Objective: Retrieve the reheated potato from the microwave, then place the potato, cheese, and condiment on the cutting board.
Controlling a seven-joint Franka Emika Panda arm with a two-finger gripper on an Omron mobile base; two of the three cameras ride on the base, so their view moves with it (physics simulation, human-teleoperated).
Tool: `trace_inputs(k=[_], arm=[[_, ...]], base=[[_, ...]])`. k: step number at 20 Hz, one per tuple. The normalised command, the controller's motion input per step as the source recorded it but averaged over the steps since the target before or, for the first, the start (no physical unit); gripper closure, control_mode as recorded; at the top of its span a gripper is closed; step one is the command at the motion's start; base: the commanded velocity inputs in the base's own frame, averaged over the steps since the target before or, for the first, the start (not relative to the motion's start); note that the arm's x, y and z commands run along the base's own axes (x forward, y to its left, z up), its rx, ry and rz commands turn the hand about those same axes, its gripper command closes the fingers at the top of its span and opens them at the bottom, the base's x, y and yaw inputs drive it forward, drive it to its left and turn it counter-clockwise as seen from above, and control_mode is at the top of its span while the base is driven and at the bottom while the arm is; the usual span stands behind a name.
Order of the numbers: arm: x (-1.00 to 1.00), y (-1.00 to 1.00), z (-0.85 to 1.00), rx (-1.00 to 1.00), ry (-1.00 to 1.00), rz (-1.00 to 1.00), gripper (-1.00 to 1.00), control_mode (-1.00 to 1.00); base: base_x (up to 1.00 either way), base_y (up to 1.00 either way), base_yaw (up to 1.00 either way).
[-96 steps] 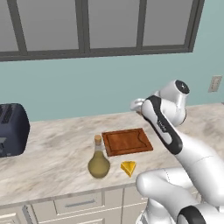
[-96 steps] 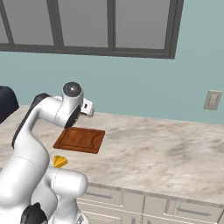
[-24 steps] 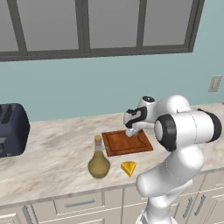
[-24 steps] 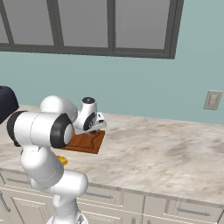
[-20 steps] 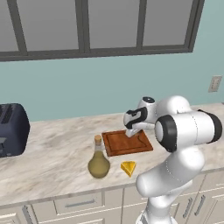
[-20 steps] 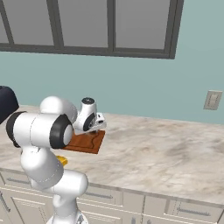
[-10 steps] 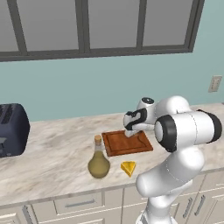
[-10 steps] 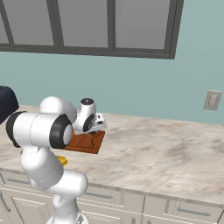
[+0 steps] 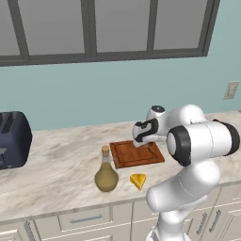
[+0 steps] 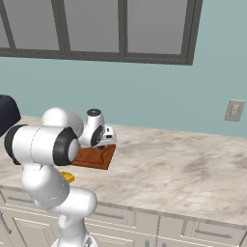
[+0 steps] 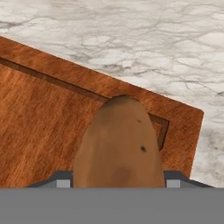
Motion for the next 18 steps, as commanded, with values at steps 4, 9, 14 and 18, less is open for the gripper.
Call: trace_inputs(k=[4,9,14,18], arm=[[-0.38,0.00,-0.28,0.00,0.00,-0.13,1.00,-1.00],[-0.23,0.00,-0.28,0.00,0.00,-0.09,1.00,-1.00],[-0.20,0.00,-0.35,0.00,0.02,-0.07,-1.00,-1.00],[-0.16,0.00,-0.39,0.00,0.07,-0.05,-1.00,-1.00]], base=[[0.00,0.00,0.00],[0.00,0.00,0.00],[0.00,0.00,0.00],[0.00,0.00,0.00]])
